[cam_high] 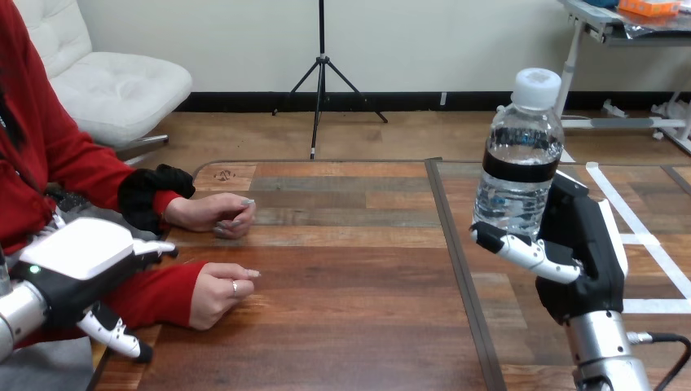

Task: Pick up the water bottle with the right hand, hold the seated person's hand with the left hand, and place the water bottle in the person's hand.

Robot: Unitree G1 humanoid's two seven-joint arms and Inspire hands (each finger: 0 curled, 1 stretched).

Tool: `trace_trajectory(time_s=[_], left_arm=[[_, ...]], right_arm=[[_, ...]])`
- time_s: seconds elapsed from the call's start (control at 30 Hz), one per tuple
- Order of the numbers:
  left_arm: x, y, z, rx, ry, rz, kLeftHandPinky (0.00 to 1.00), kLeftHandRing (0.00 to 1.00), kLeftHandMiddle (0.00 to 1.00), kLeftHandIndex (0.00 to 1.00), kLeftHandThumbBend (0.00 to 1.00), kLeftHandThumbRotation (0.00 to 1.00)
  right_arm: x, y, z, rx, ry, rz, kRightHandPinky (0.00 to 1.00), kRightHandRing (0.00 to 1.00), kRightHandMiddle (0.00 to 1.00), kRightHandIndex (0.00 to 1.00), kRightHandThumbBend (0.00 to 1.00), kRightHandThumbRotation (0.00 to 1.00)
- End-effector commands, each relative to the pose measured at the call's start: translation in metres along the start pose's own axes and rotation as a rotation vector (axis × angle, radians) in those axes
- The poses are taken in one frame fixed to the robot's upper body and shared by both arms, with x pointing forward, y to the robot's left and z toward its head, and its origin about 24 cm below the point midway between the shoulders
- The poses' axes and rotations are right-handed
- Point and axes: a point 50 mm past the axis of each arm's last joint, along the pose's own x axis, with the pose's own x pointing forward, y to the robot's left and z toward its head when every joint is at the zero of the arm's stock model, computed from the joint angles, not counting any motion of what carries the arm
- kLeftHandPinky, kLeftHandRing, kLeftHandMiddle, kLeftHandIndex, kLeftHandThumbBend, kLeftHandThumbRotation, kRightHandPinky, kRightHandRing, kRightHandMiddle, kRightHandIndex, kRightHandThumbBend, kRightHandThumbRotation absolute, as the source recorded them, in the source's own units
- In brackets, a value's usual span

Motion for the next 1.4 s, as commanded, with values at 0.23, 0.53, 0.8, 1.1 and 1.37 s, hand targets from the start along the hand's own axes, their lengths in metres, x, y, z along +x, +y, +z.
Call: trace_trajectory(time_s=[0.23,0.53,0.8,1.1,1.37], left_arm=[[0.024,0.030,-0.003,0.069,0.074,0.113,0.69,0.74,0.80,0.86,1.00,0.38],[0.027,0.027,-0.004,0.074,0.112,0.094,0.69,0.73,0.78,0.83,1.00,0.36],[0.028,0.023,-0.005,0.075,0.137,0.104,0.65,0.70,0.75,0.78,1.00,0.37],[0.029,0.020,-0.005,0.050,0.178,0.127,0.58,0.64,0.68,0.72,0.96,0.34],[0.030,0.017,-0.004,0.027,0.191,0.145,0.53,0.58,0.62,0.66,0.90,0.30]], right_arm=[[0.023,0.017,0.051,-0.006,-0.208,0.064,0.06,0.10,0.18,0.34,0.82,0.00],[0.020,0.019,0.058,-0.014,-0.217,0.060,0.05,0.09,0.17,0.32,0.81,0.00],[0.019,0.020,0.061,-0.021,-0.220,0.062,0.04,0.09,0.18,0.32,0.81,0.00],[0.016,0.022,0.064,-0.024,-0.219,0.057,0.04,0.09,0.19,0.32,0.81,0.00],[0.014,0.023,0.067,-0.026,-0.225,0.063,0.04,0.08,0.18,0.32,0.82,0.00]])
